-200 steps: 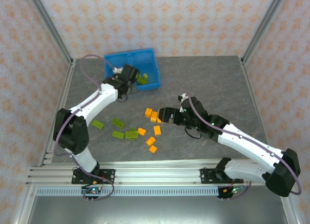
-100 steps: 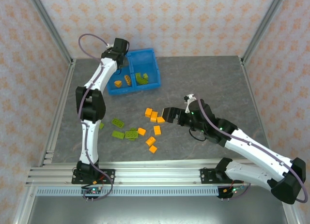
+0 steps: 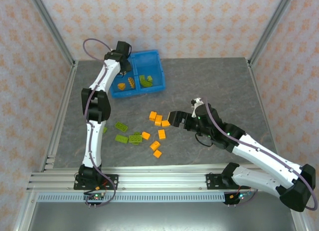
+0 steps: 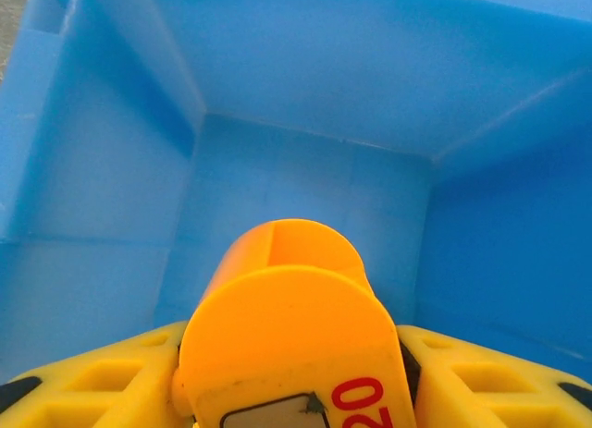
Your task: Sort the legos into containers by color
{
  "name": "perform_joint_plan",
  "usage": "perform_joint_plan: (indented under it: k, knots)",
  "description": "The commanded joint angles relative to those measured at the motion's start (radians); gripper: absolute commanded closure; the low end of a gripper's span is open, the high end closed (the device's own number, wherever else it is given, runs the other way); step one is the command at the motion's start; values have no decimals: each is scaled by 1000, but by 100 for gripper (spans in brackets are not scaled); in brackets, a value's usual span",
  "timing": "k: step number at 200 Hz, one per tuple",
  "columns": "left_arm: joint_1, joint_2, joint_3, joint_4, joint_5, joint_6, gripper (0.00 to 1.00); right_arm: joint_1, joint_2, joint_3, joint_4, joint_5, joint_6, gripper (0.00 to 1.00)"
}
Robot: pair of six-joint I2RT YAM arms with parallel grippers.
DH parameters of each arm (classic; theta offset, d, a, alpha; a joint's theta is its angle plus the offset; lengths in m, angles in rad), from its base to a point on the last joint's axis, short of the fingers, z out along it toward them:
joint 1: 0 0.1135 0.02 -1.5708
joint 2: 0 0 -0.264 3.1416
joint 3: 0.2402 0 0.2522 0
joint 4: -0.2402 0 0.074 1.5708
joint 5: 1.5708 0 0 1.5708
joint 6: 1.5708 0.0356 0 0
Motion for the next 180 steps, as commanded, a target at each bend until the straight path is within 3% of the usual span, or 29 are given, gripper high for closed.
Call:
perform_joint_plan:
  k: [1, 32, 62, 82, 110, 141, 180]
  knots:
    - [-2, -170, -38, -12, 19, -26, 38, 7, -1, -11, 15, 22, 12, 1]
    - [-7, -320, -155, 27, 59, -53, 33, 7, 2, -11, 15, 22, 11, 1]
    - [-41, -566, -388, 97, 88, -109, 32, 7, 10, -15, 24, 27, 11, 1]
    - [-118, -762, -622, 200, 75, -130, 32, 7, 23, -21, 40, 44, 12, 1]
    - [-300, -931, -878, 268, 0, -92, 32, 6, 45, -21, 55, 70, 9, 1]
    - [-397, -947, -1084, 360, 135, 0, 32, 7, 68, -7, 44, 76, -12, 1]
    - [-430, -795, -1123, 367, 223, 63, 31, 7, 92, 5, 42, 69, -15, 1]
